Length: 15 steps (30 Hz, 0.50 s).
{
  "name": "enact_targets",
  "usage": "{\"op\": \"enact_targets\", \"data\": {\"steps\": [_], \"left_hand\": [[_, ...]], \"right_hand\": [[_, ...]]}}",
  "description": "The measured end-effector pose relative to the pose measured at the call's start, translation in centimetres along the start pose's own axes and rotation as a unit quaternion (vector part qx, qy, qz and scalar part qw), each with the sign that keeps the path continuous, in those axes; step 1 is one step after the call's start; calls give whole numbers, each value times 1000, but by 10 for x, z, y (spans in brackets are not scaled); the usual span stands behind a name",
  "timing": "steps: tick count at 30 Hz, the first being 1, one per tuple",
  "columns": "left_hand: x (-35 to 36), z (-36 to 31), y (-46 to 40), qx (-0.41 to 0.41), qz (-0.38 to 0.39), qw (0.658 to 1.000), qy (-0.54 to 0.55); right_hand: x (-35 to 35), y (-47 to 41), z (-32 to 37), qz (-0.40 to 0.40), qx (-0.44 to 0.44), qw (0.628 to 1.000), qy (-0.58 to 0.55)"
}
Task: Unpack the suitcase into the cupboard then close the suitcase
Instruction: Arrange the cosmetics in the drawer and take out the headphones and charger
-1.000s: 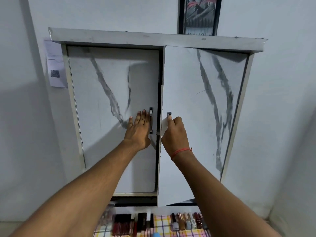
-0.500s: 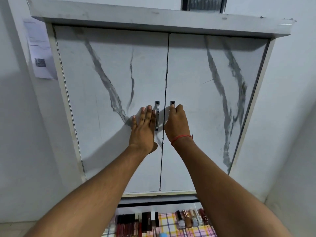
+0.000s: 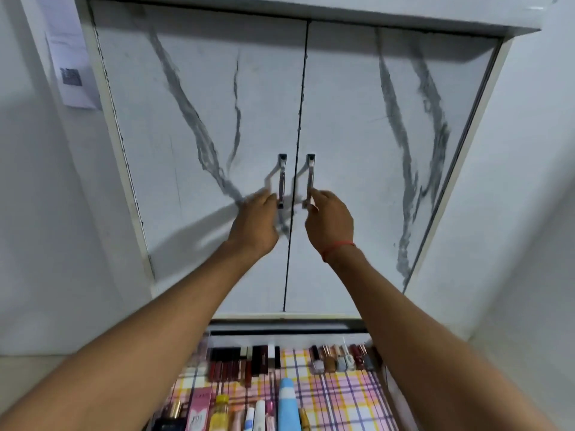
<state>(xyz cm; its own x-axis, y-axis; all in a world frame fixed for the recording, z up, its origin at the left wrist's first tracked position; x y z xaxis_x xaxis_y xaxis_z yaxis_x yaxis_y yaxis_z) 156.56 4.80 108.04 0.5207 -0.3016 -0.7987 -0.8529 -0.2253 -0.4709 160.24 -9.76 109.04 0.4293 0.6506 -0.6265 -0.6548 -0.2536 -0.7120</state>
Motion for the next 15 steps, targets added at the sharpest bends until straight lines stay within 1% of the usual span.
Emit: {"op": "enact_targets", "data": {"steps": [1,2,3,4,6,8,9,12,14,15], "left_hand": [[-2,5,12,-37,-11,997,73],[4,14,35,-90,4,987,132],[14,20,60,-134,28,976,171],[28,29,85,-167,59,965,196],[60,44,143,-233,120,934,242],[92,61,203,-321,152,892,279],[104,67,231,-375,161,859,309],[137,84,314,-532,198,726,388],[148,88,354,-592,230,651,416],[155,90,374,-619,238,617,424]], "right_hand": [[0,16,-7,-12,40,996,-82],[3,43,-16,-20,98,979,-176],[6,73,-27,-27,160,955,-246],[10,101,-36,-30,214,933,-288],[21,162,-57,-8,319,890,-325],[34,221,-74,11,406,839,-362],[39,245,-78,23,440,815,-376],[51,321,-83,83,530,747,-392],[48,359,-79,88,586,699,-399],[46,377,-76,87,621,678,-384]]}}
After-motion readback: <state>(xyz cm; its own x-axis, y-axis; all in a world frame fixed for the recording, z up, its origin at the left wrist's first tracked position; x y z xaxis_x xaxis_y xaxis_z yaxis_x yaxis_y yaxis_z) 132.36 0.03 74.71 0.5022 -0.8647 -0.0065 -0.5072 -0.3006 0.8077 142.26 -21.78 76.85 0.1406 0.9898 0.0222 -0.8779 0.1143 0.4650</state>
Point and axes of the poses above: each hand's wrist, its own y-axis away from the middle knuckle, its own x-axis out of the palm, z = x × y, the point moved 4 cm from there along -y, towards the middle knuckle, and after that the axes turned 9 degrees about -x, right-handed, at the moved point
